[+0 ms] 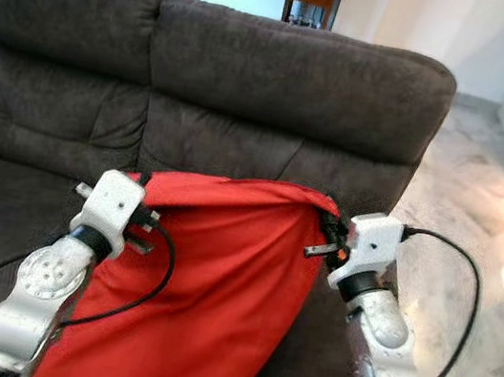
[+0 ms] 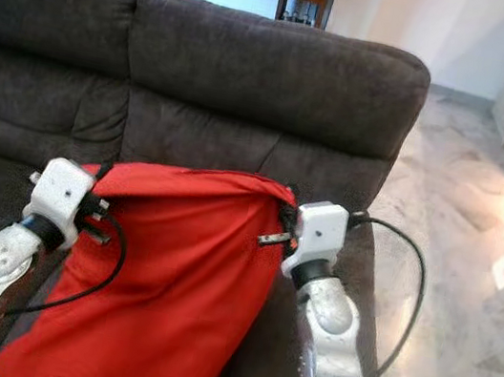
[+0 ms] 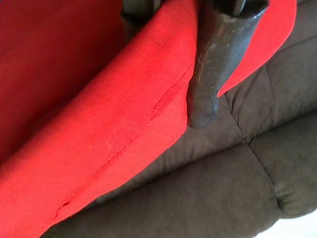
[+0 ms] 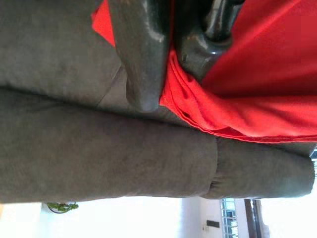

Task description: Move the pillow to the sofa from floor

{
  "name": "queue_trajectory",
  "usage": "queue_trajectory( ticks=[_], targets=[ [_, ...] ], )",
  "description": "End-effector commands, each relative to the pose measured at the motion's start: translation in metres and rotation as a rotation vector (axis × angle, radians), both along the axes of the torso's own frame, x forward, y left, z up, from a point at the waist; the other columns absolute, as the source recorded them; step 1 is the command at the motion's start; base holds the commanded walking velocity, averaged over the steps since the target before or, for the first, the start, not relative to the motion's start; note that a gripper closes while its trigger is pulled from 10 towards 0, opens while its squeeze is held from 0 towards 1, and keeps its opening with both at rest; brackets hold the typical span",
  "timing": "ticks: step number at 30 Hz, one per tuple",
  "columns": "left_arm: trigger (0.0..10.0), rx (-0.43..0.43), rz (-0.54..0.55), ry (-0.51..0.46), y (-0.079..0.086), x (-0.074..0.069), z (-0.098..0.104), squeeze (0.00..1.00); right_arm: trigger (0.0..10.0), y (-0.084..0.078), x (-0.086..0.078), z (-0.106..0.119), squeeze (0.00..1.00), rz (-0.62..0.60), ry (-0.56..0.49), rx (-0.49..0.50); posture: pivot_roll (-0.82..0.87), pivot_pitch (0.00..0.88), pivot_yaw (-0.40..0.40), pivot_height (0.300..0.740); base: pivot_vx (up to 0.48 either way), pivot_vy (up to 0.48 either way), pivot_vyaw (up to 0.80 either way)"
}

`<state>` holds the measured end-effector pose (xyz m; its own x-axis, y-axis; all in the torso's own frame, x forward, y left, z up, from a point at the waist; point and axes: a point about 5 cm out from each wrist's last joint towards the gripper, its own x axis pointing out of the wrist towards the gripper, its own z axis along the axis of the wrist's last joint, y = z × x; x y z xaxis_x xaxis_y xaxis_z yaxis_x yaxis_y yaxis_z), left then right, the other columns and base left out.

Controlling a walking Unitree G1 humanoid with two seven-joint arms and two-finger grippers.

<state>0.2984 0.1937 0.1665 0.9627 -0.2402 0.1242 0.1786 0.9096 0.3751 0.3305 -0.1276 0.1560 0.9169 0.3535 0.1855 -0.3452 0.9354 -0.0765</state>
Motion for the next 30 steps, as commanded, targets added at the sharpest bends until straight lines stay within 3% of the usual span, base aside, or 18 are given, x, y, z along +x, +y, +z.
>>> queue_trajectory(
  ticks=[1,3,7,9,10,11,12,13,14,30],
  targets=[
    [10.0,0.029,0.046,0.023,0.014,-0.002,-0.002,0.00,10.0,-0.021,0.004,0.009,0.00,-0.107,-0.031,0.021,0.06,0.045,0.016,0.740,0.000,0.000,0.00],
    [10.0,0.051,0.040,0.044,0.016,-0.002,-0.004,0.00,10.0,-0.021,0.004,0.006,0.00,-0.104,-0.020,0.019,0.06,0.045,0.015,0.740,0.000,0.000,0.00],
    [10.0,0.052,0.039,0.056,0.018,-0.004,-0.005,0.00,10.0,-0.008,-0.001,0.002,0.00,0.017,-0.019,-0.024,0.06,0.048,0.016,0.740,0.000,0.000,0.00],
    [10.0,0.053,0.045,0.056,0.019,-0.004,-0.005,0.10,10.0,-0.004,-0.003,0.001,0.00,0.051,-0.020,-0.034,0.06,0.049,0.015,0.740,0.000,0.000,0.00],
    [10.0,0.053,0.045,0.056,0.019,-0.004,-0.005,0.10,10.0,-0.004,-0.003,0.001,0.00,0.051,-0.020,-0.034,0.06,0.049,0.015,0.740,0.000,0.000,0.00],
    [10.0,0.053,0.048,0.053,0.019,-0.004,-0.005,0.53,10.0,-0.003,-0.004,0.000,0.00,0.066,-0.018,-0.024,0.06,0.050,0.014,0.740,0.000,0.000,0.00],
    [10.0,0.055,0.050,0.052,0.019,-0.004,-0.005,0.53,10.0,-0.003,-0.004,0.000,0.00,0.073,-0.017,-0.020,0.06,0.050,0.014,0.740,0.000,0.000,0.00],
    [10.0,0.053,0.051,0.049,0.018,-0.004,-0.005,1.00,10.0,-0.001,-0.006,-0.001,0.08,0.097,-0.012,-0.023,0.06,0.050,0.014,0.740,0.000,0.000,0.00],
    [10.0,0.052,0.052,0.045,0.017,-0.004,-0.005,1.00,10.0,0.001,-0.007,-0.002,0.98,0.129,-0.010,-0.032,0.06,0.050,0.014,0.740,0.000,0.000,0.00],
    [10.0,0.051,0.052,0.038,0.014,-0.005,-0.007,1.00,10.0,0.013,-0.016,-0.002,1.00,0.261,-0.023,-0.035,0.06,0.053,0.010,0.740,0.000,0.000,0.00]
  ],
)
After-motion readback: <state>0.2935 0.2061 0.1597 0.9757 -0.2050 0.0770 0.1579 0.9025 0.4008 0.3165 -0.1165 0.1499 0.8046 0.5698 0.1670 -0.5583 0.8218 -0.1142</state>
